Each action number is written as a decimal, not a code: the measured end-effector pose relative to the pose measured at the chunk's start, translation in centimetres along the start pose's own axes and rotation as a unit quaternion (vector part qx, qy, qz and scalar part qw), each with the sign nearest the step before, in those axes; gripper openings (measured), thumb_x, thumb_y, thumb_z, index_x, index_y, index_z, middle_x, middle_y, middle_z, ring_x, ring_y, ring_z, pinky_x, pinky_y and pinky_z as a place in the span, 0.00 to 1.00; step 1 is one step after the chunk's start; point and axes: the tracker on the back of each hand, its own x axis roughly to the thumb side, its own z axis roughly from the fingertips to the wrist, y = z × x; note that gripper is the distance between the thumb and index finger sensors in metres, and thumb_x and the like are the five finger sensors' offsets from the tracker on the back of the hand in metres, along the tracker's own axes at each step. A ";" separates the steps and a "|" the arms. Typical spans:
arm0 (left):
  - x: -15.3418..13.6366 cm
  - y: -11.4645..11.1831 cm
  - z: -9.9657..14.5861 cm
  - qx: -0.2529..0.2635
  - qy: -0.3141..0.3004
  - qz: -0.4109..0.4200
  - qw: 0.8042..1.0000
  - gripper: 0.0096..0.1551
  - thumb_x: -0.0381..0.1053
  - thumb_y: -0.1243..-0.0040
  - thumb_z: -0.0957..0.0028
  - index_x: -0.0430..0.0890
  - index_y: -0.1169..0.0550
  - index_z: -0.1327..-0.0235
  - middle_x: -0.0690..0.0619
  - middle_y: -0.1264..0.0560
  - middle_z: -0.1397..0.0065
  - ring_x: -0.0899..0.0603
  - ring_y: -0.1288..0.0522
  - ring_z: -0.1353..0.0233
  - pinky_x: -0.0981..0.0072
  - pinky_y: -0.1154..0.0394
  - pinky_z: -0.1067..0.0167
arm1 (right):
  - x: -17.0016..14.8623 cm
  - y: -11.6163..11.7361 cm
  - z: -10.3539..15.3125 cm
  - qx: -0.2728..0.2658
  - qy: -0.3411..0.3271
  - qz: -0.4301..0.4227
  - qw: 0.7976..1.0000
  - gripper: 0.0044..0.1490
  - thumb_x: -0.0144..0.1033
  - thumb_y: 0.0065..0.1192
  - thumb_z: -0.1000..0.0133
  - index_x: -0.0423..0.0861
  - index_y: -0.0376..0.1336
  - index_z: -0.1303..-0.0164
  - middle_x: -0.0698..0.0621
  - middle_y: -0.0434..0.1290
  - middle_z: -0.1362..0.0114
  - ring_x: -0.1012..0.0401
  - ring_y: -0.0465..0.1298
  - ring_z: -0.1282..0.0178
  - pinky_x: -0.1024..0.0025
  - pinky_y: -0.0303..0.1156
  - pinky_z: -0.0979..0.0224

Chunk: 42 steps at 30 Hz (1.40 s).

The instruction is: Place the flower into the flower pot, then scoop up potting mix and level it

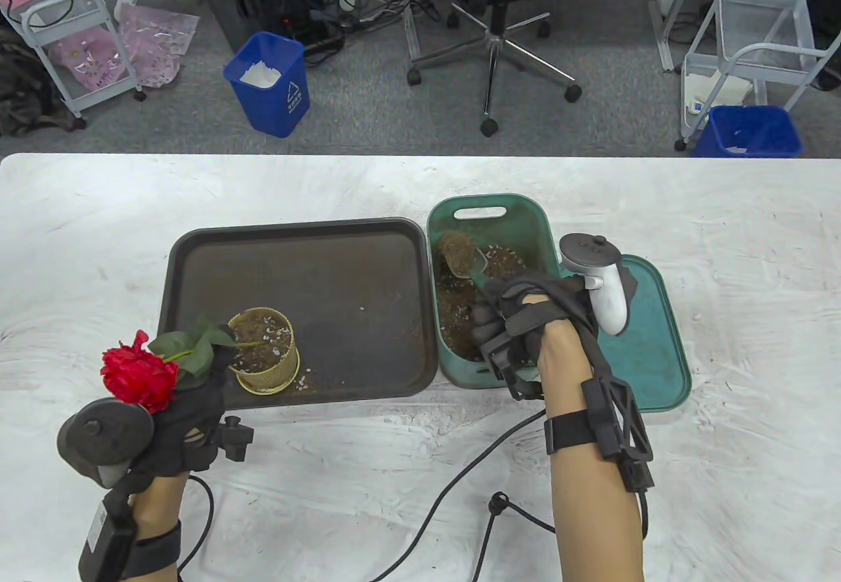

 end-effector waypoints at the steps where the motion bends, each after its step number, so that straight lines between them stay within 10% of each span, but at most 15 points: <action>1: 0.0 0.0 0.0 0.000 0.000 0.001 1.000 0.24 0.54 0.38 0.59 0.51 0.16 0.51 0.52 0.15 0.51 0.42 0.13 0.58 0.51 0.18 0.51 | 0.0 0.0 0.3 0.000 -0.003 -0.001 1.000 0.35 0.38 0.56 0.53 0.32 0.62 0.40 0.44 0.82 0.55 0.52 0.88 0.69 0.60 0.87 0.71; 10: 0.1 -0.1 0.0 -0.003 -0.004 -0.001 1.000 0.24 0.54 0.38 0.59 0.51 0.15 0.51 0.52 0.15 0.51 0.42 0.13 0.58 0.51 0.18 0.51 | 1.6 3.3 3.5 0.044 -0.058 0.025 0.997 0.35 0.38 0.56 0.53 0.31 0.63 0.40 0.44 0.82 0.56 0.53 0.89 0.71 0.61 0.88 0.73; 26: 0.1 0.1 -0.1 0.002 -0.001 -0.003 1.000 0.23 0.54 0.38 0.59 0.51 0.16 0.51 0.52 0.15 0.51 0.42 0.13 0.58 0.51 0.18 0.51 | 2.4 18.2 1.4 0.167 -0.085 0.103 0.977 0.35 0.38 0.57 0.53 0.31 0.63 0.40 0.43 0.82 0.56 0.52 0.89 0.71 0.61 0.88 0.73; 34: 0.3 0.4 -0.2 0.009 0.003 -0.009 1.000 0.24 0.54 0.39 0.60 0.51 0.15 0.52 0.53 0.15 0.51 0.42 0.13 0.58 0.51 0.18 0.51 | 3.0 21.4 0.9 0.113 -0.103 0.193 0.969 0.35 0.38 0.58 0.53 0.31 0.63 0.41 0.43 0.83 0.56 0.52 0.89 0.72 0.60 0.88 0.73; 42: 0.2 0.4 -0.1 0.011 0.004 -0.009 1.000 0.24 0.54 0.39 0.60 0.51 0.15 0.52 0.53 0.15 0.51 0.42 0.13 0.58 0.51 0.18 0.51 | 4.7 23.6 3.1 0.009 -0.186 0.354 0.916 0.35 0.40 0.62 0.53 0.33 0.65 0.41 0.43 0.83 0.57 0.51 0.88 0.72 0.58 0.87 0.73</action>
